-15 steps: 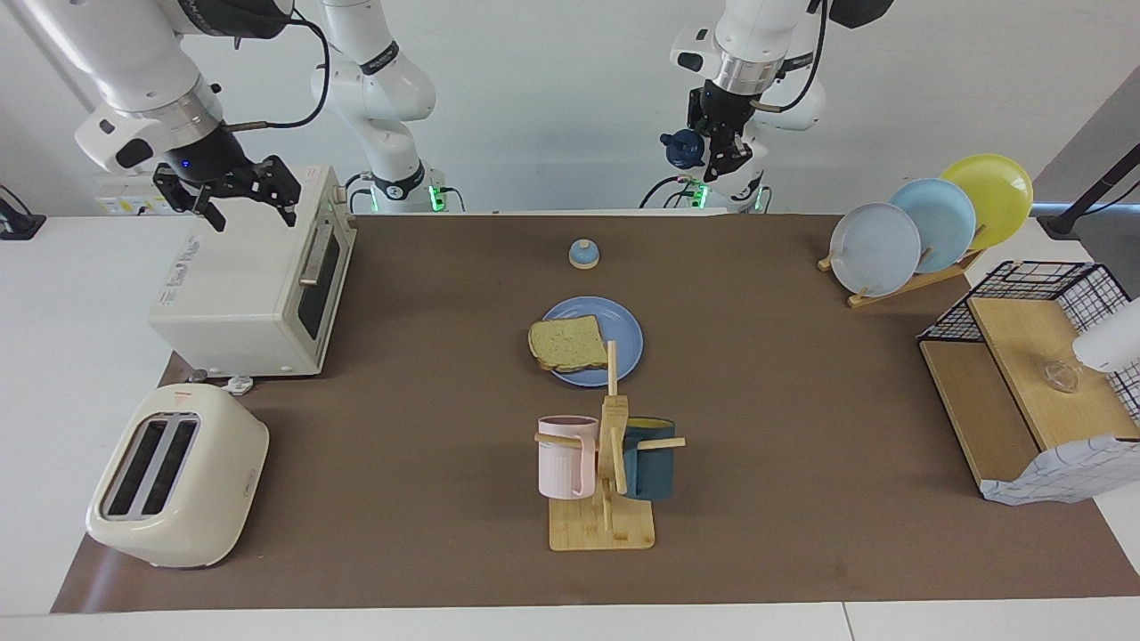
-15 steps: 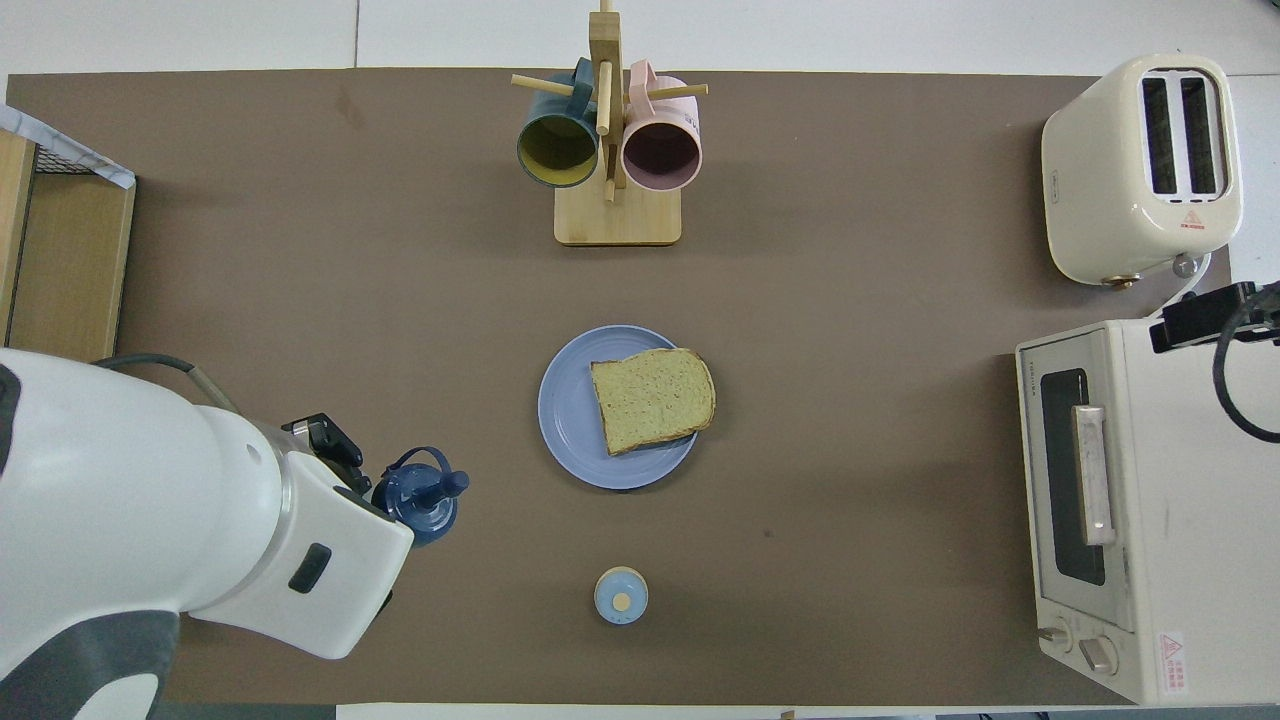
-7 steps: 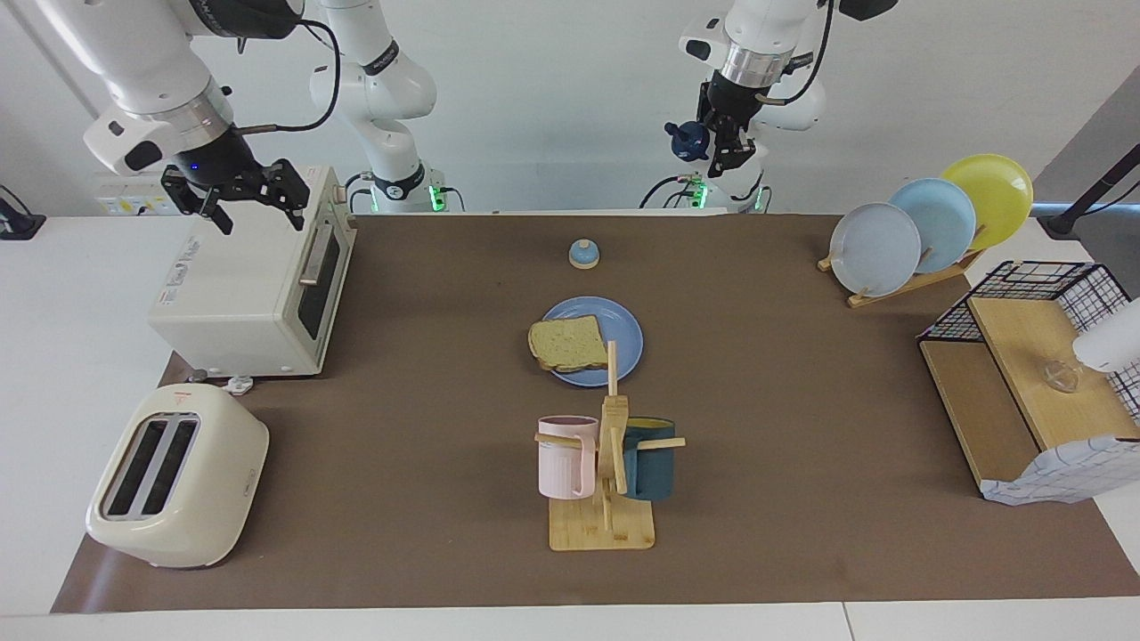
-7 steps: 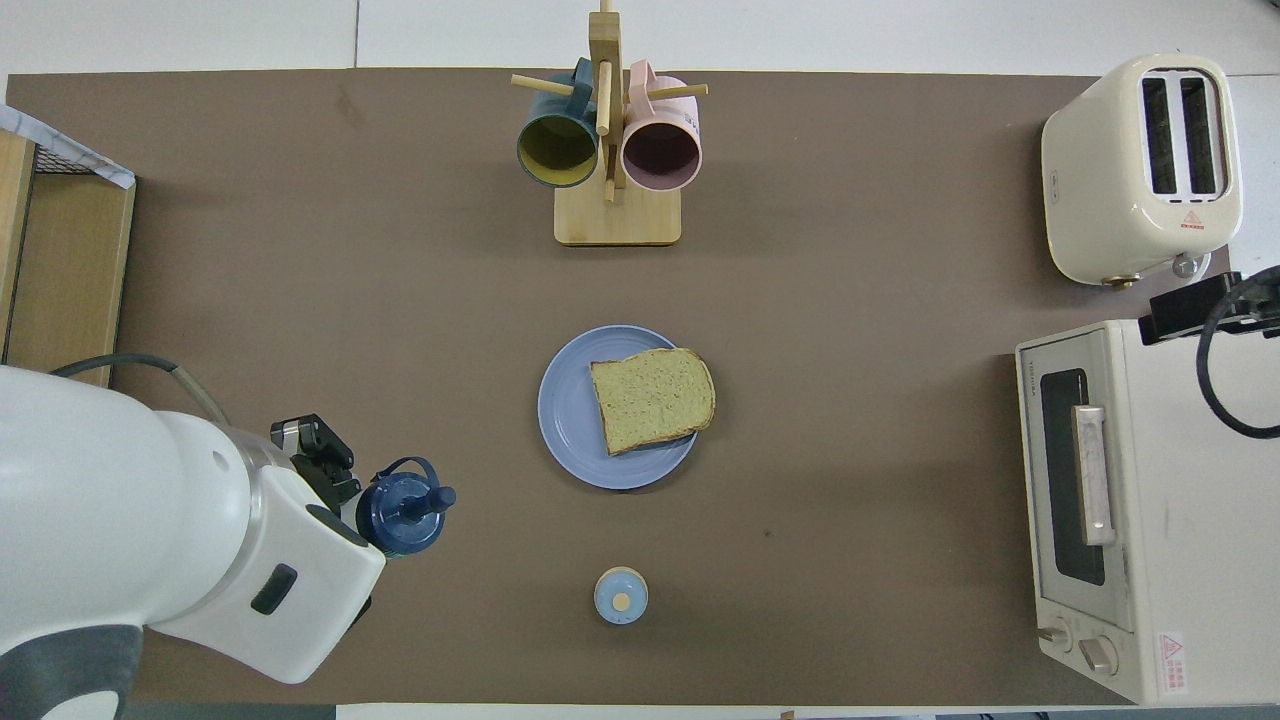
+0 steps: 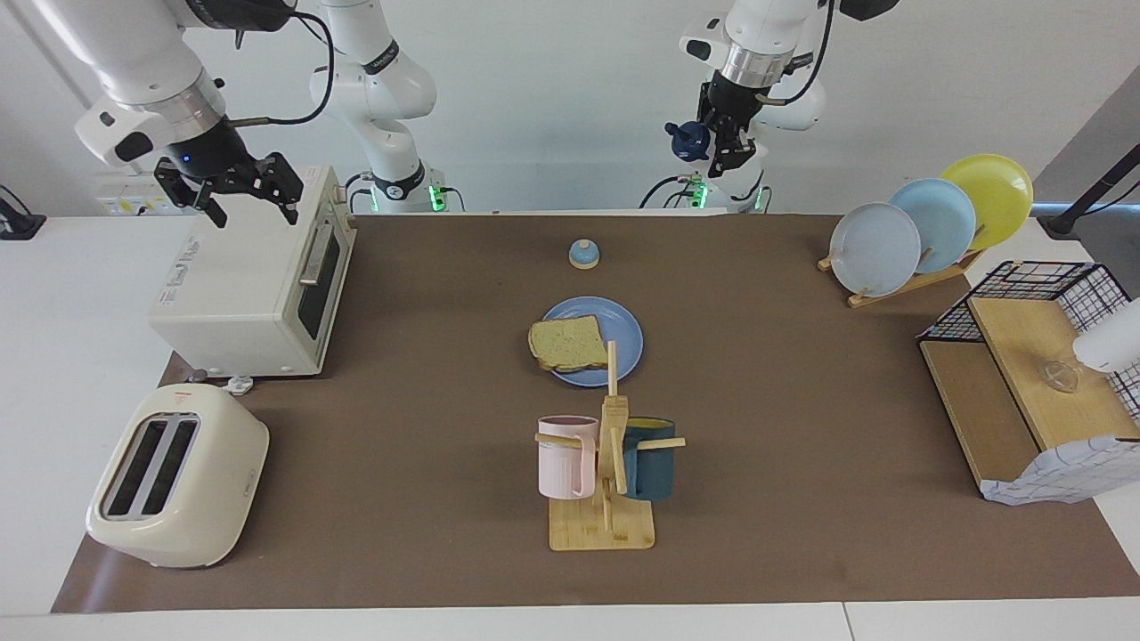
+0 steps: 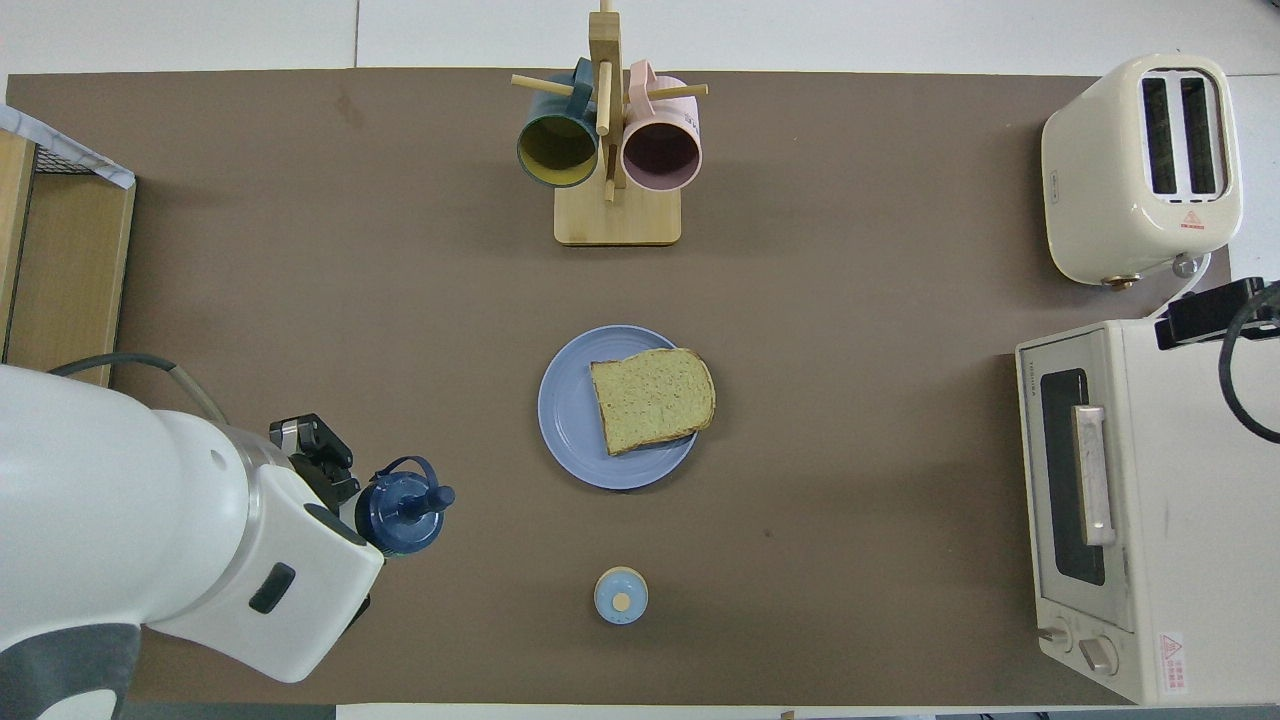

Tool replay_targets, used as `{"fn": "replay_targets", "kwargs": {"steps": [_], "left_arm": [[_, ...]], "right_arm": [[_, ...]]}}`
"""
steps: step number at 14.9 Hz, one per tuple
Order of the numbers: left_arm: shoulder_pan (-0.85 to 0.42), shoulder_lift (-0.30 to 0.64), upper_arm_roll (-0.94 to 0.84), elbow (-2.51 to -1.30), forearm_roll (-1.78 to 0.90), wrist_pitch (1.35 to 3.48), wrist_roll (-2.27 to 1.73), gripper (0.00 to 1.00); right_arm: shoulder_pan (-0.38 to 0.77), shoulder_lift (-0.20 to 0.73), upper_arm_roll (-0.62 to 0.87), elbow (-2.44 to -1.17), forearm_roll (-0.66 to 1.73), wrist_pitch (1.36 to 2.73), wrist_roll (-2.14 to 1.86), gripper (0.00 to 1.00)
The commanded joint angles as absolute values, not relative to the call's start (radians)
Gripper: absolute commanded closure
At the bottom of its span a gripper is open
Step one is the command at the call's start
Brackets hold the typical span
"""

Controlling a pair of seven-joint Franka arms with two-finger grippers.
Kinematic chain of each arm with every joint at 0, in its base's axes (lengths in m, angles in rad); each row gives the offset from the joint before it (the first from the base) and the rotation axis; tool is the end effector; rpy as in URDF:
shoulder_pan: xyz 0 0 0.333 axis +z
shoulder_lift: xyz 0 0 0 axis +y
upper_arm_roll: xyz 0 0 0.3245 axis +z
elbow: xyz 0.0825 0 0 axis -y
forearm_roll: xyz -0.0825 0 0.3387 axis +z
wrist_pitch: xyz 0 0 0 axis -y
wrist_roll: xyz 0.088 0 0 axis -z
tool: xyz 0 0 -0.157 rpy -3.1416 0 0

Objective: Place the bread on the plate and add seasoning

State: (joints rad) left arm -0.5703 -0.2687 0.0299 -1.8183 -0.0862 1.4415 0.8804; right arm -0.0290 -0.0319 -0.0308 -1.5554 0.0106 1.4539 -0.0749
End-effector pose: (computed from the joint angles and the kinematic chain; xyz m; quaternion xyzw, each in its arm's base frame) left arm 0.3371 -0.2171 0.5925 0.7536 -0.6535 -0.0453 0.0554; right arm 0.4826 -0.0274 0.5957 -0.9993 -0.0080 0.0343 0.0081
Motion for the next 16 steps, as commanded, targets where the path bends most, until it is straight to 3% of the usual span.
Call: {"fn": "replay_targets", "kwargs": {"steps": [1,13,16], "left_arm": [[-0.571,-0.288,0.037,-1.825,-0.089,1.439,0.887,0.55],[-0.568,-0.288,0.037,-1.825,-0.091,1.437,0.884,0.55],[-0.568,-0.288,0.037,-1.825,-0.091,1.436,0.884,0.55]], "right_arm": [[-0.023,-0.043,-0.031,-1.571,-0.009,1.479,-0.069,0.0],[-0.008,-0.035,-0.04,-1.569,-0.003,1.483,-0.071,0.0],[-0.006,-0.044,-0.04,-1.585,0.096,1.445,-0.058,0.0]]}}
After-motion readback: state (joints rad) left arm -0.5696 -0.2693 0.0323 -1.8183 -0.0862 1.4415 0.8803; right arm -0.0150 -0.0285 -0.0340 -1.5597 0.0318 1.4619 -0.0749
